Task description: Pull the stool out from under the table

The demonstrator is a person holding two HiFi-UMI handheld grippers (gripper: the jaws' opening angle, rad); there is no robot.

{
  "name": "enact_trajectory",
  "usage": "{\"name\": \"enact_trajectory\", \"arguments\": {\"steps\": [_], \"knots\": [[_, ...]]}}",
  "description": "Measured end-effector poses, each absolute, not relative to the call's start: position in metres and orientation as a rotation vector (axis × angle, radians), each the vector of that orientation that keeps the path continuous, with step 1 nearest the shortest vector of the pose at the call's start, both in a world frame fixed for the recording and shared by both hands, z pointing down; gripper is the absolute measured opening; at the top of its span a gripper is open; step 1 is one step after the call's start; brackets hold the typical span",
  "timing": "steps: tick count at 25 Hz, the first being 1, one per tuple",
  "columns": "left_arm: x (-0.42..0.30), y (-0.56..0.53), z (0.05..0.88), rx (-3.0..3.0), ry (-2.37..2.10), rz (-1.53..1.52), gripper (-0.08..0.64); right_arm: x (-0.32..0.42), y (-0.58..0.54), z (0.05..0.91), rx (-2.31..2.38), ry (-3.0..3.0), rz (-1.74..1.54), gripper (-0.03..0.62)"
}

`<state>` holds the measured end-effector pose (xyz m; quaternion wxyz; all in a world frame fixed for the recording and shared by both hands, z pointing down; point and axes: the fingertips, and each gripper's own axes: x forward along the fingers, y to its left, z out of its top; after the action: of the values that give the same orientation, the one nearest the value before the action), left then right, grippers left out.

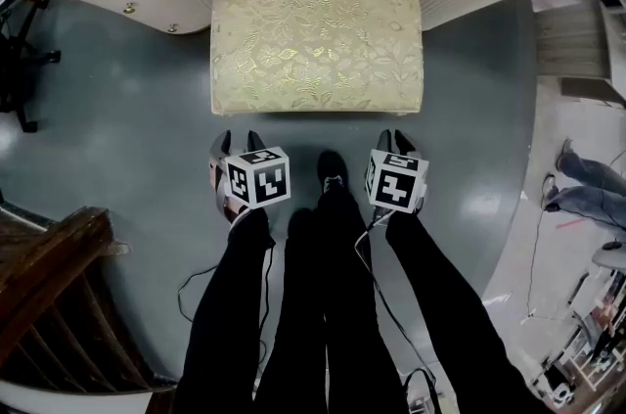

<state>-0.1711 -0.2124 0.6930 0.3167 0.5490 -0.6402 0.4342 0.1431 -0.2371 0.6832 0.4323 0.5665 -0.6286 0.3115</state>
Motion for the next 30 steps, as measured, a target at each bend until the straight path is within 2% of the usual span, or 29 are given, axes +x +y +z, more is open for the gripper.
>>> {"name": "enact_trajectory", "arguments": {"steps": [3,5,6,30], "knots": [[-0.166,-0.206,0.683,1.463,-1.682,1.141,0.093,0.139,-0.239,0.672,1.412,-1.584,0.767,0.006],[-0.165,-0.204,0.676,1.472,-1.681,1.127,0.024,0.134,-0.239,0.667,1.394,-1.599,0.773,0.005],[-0.164,-0.204,0.674,1.479,-1.676,1.114,0.012,0.132,-0.239,0.665,1.383,-1.608,0.778,0.005],[-0.153,-0.212,0.607,1.587,-1.601,0.953,0.006,0.099,-0.219,0.619,1.286,-1.678,0.845,0.003]]}}
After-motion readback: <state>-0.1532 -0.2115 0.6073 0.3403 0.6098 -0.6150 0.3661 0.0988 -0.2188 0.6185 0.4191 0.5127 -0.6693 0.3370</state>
